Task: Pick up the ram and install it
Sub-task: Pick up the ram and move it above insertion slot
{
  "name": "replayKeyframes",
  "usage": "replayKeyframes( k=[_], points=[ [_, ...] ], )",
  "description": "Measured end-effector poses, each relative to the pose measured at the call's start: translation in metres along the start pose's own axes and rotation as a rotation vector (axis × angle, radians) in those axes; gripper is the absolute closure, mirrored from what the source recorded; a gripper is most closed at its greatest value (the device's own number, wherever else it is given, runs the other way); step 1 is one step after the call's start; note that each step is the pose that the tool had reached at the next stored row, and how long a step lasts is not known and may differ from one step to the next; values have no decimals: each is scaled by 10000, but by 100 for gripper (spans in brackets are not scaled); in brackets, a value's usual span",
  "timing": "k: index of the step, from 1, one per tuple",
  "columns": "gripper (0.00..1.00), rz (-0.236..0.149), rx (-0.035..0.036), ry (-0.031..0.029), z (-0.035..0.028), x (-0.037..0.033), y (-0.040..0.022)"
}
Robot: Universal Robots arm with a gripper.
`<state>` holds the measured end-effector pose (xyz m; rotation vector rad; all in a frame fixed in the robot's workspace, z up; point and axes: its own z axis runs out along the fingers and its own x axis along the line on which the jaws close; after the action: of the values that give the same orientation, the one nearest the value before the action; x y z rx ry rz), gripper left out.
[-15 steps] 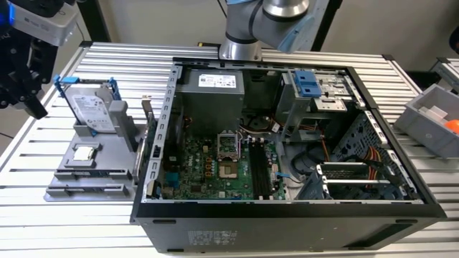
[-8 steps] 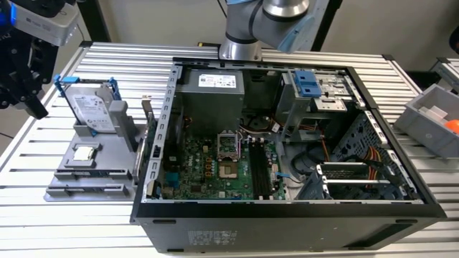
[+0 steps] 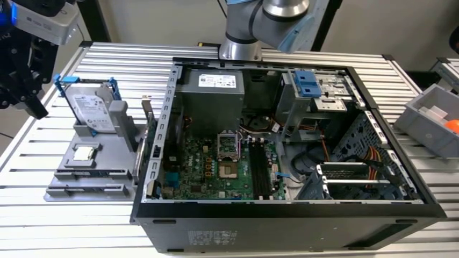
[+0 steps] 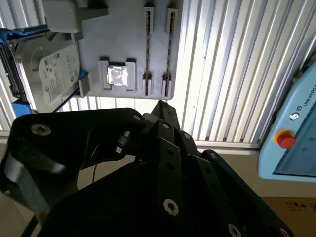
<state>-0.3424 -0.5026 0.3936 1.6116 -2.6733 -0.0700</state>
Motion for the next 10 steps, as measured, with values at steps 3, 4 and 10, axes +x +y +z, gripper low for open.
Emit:
replayKeyframes(
  k=[3,4,10],
  points=[
    [100,-238,-2,12,0,-2,-4],
    [100,-308,-2,14,0,-3,-7],
    [100,-904,-6,43,-1,-12,-23]
  ],
)
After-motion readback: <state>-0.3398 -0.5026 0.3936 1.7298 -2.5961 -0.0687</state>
